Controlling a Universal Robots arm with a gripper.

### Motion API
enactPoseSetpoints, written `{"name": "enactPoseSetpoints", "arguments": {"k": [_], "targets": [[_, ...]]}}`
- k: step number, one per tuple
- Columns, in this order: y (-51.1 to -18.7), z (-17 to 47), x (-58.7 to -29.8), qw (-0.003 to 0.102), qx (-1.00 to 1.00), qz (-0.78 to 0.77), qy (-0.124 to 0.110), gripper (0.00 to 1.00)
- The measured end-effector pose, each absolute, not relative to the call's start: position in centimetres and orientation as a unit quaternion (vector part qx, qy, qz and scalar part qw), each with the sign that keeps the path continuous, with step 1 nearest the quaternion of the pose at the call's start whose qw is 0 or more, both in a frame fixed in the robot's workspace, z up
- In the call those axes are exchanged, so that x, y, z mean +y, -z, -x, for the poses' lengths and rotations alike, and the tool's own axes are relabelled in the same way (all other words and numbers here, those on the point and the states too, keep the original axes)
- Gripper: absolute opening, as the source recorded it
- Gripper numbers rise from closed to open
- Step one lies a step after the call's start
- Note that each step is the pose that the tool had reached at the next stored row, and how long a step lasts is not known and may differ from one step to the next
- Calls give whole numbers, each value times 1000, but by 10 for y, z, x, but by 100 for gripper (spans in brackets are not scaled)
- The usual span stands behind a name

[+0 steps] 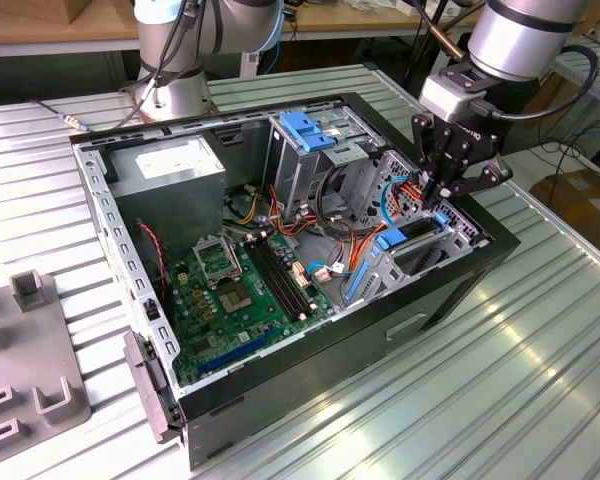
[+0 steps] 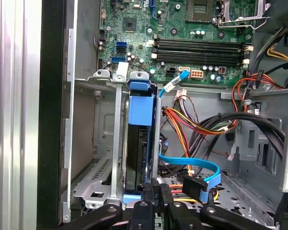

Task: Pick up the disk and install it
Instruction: 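Insert the first disk wire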

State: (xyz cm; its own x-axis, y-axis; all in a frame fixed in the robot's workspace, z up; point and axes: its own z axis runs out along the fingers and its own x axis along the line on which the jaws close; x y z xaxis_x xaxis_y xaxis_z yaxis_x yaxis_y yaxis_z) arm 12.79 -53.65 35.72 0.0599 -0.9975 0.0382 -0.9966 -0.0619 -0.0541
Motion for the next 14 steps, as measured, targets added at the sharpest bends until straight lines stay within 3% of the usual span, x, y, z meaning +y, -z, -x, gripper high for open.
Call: {"name": "enactPoseSetpoints", "arguments": {"k": [14], "targets": [[-357,-128,-538,7,687,726,32,17]]}}
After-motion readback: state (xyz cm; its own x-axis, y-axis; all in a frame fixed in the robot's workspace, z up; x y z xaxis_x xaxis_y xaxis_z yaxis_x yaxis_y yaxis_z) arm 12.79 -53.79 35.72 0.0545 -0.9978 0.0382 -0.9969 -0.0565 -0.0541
